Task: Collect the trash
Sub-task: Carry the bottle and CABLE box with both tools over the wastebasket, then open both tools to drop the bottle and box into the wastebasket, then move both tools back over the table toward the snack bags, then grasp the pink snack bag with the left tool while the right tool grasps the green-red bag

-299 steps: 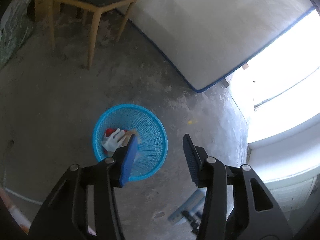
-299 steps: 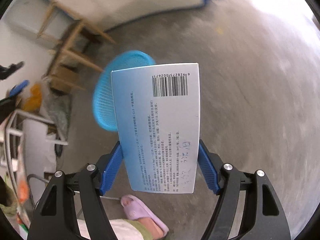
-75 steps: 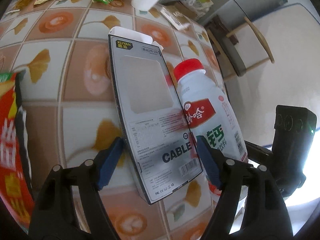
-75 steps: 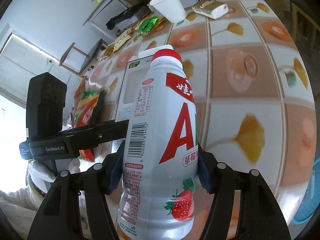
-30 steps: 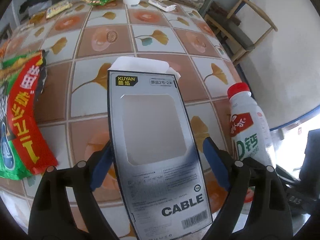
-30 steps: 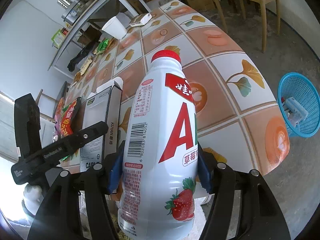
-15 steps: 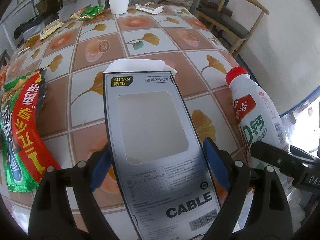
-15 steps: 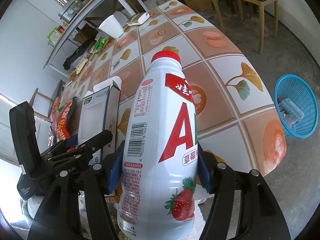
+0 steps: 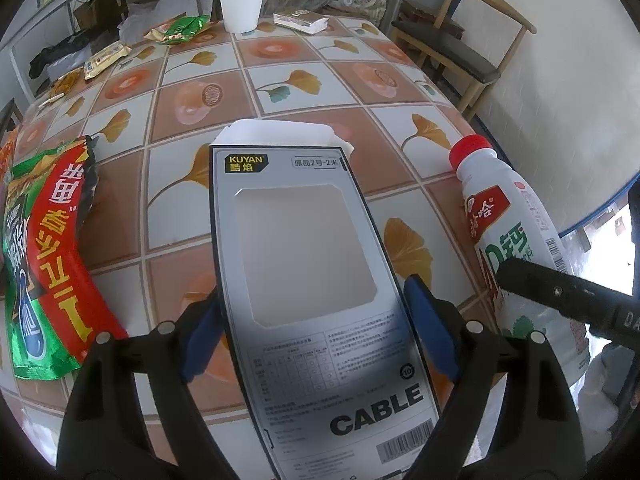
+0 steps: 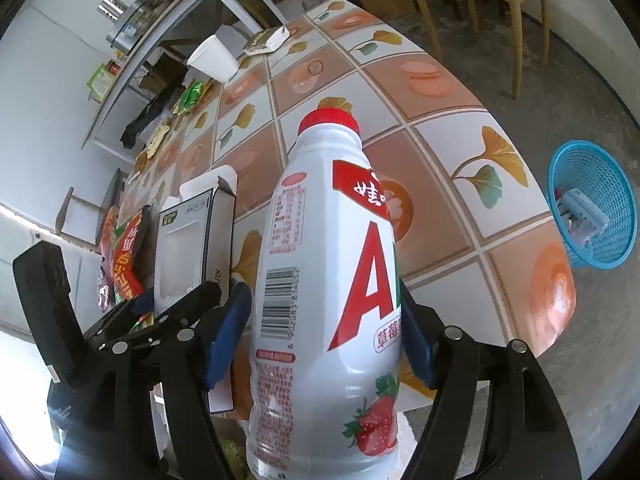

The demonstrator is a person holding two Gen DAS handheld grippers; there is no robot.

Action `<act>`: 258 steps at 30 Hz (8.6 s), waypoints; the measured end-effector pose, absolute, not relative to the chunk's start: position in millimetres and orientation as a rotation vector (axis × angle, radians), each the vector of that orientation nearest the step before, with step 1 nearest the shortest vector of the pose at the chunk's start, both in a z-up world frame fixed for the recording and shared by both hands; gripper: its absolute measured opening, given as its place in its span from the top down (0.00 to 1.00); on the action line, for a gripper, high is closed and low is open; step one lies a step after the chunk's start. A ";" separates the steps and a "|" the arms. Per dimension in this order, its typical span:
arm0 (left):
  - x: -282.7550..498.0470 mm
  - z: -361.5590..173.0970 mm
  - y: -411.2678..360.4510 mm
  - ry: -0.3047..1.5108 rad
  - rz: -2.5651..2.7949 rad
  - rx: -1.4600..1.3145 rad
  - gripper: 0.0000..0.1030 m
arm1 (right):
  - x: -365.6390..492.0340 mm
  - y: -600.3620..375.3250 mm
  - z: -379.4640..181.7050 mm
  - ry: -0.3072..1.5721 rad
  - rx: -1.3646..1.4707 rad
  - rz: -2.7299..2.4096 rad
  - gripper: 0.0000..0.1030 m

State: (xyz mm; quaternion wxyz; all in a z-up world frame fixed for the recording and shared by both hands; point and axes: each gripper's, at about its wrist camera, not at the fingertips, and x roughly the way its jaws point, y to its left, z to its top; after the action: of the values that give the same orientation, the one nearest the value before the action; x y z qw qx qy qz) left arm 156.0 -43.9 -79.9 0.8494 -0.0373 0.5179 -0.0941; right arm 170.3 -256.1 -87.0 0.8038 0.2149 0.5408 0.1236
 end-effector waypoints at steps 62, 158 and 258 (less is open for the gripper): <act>141.8 9.5 -70.2 0.885 -0.355 -0.162 0.22 | 107.7 -345.4 -37.1 0.899 0.666 0.183 0.43; 11.4 11.6 200.0 0.575 0.108 -0.414 0.11 | 143.1 -206.9 -8.4 0.894 0.557 0.635 0.06; 98.1 -39.6 206.2 0.685 -0.126 -0.763 0.95 | 218.3 -182.5 -82.5 1.195 0.789 0.627 0.83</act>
State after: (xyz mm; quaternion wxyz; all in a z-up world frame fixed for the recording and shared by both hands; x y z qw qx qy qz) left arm 98.1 206.2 -39.6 0.8696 -0.3648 0.3273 -0.0601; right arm 218.3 -182.5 -82.5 0.7097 0.3557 0.5385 0.2825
